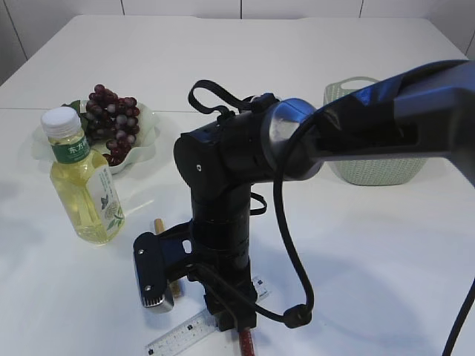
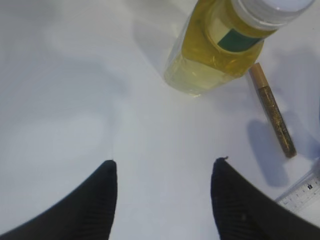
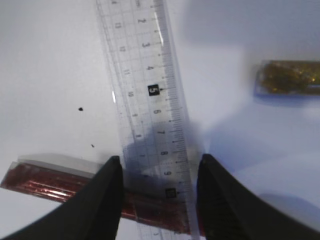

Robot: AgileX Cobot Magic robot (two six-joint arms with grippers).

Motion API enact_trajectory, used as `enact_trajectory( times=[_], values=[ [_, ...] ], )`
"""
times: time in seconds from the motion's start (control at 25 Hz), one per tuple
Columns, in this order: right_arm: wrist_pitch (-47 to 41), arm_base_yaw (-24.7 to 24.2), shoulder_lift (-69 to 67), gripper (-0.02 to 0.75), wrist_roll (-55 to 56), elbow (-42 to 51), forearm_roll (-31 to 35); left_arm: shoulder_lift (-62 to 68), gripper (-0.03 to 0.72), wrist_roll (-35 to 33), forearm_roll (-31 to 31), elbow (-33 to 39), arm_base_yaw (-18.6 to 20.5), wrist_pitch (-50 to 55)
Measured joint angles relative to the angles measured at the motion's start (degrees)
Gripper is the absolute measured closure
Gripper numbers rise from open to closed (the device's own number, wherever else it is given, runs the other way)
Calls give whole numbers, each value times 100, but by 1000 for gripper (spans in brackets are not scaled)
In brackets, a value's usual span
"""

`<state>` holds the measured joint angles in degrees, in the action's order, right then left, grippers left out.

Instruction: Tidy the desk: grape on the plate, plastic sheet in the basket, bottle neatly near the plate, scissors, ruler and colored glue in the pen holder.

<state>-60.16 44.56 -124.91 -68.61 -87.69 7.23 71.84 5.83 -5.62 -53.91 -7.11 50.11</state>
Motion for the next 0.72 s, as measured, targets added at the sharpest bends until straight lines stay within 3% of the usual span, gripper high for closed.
enact_trajectory(
  times=[0.44,0.72],
  values=[
    [18,0,-65,372,0,0,31,0,253,0,0,0,0,0],
    [22,0,-75,442,-10,0,35,0,253,0,0,0,0,0]
  ],
)
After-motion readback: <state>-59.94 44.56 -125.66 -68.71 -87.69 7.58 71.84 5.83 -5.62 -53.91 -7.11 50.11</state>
